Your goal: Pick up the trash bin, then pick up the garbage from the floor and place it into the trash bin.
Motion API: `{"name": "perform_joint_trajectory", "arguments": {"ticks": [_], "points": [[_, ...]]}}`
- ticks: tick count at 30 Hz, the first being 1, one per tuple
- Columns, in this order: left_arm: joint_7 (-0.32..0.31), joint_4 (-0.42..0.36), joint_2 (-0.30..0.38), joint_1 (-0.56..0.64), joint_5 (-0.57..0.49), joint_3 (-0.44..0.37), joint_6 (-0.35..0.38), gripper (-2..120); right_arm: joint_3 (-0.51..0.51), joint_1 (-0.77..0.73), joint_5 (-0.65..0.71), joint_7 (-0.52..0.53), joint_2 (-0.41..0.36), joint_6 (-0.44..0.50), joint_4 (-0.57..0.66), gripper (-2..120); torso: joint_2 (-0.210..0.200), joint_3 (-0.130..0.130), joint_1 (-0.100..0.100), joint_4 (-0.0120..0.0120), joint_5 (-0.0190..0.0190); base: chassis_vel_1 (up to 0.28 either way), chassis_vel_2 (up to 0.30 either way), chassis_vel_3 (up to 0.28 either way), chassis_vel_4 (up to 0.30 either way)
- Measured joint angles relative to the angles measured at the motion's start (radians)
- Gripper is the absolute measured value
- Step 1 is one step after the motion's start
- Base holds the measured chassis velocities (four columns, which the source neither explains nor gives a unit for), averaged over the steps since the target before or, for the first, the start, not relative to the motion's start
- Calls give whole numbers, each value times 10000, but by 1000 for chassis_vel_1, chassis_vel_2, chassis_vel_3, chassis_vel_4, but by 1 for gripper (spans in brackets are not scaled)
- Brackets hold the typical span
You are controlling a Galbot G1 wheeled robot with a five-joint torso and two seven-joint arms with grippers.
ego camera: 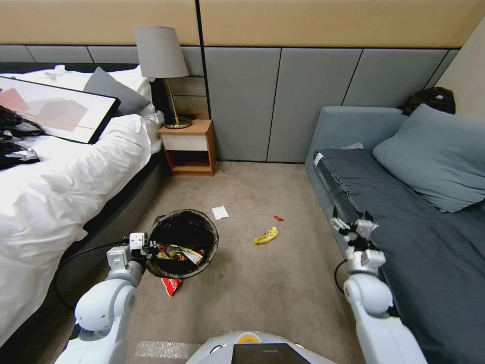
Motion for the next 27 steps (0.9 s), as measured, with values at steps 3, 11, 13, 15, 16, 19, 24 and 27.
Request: {"name": "perform_joint_trajectory", "arguments": {"ticks": [3,11,13,15,16,19,24,27], "points": [[4,-6,-6,5,1,2,0,0,-88,119,-23,12,5,-56,-137,100,0,0,0,0,1,0,0,0,0],[6,-5,-6,10,5,0,1,0,-161,275,32,62,-135,-250,-273,100,0,0,0,-1,1,0,0,0,0],[8,-4,-5,19,16,5,0,0,-178,316,64,88,-172,-319,-322,100,0,0,0,-2,2,0,0,0,0],[12,-8,4,36,22,11,0,0,-200,336,95,107,-180,-358,-334,100,0,0,0,-2,1,0,0,0,0],[12,-11,7,45,24,11,0,0,-212,349,104,113,-180,-376,-343,100,-1,1,0,-2,2,0,0,0,0],[13,-30,14,77,30,8,1,0,-250,372,126,122,-177,-401,-354,100,0,1,0,-1,1,0,0,0,0],[21,-54,31,131,38,-4,0,0,-293,395,142,125,-174,-418,-393,100,0,1,1,-1,2,0,0,0,0],[24,-59,40,150,53,-14,0,0,-321,404,161,110,-169,-421,-413,100,0,1,1,-1,1,0,0,0,0]]}}
